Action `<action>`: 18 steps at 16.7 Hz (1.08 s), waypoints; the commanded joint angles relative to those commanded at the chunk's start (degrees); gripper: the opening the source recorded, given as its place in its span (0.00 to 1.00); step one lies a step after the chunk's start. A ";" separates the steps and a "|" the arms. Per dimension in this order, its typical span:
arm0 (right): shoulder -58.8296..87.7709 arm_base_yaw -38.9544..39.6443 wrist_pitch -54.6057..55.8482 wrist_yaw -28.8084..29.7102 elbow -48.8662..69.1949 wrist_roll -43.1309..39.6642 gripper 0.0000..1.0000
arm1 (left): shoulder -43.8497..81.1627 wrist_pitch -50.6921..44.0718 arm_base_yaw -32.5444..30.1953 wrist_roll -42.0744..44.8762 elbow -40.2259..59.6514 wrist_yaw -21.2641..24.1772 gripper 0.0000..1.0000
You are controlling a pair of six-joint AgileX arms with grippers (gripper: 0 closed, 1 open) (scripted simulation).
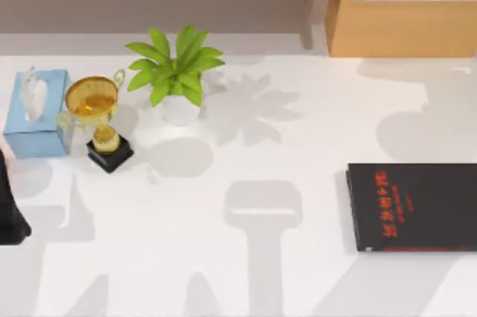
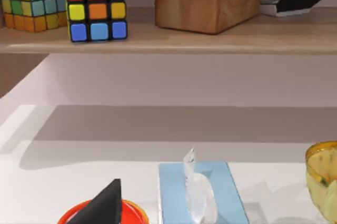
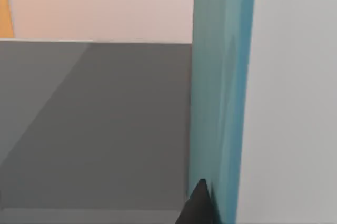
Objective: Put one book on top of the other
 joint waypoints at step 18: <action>-34.44 14.79 -11.44 34.08 -31.32 47.10 0.00 | 0.00 0.00 0.00 0.00 0.00 0.00 1.00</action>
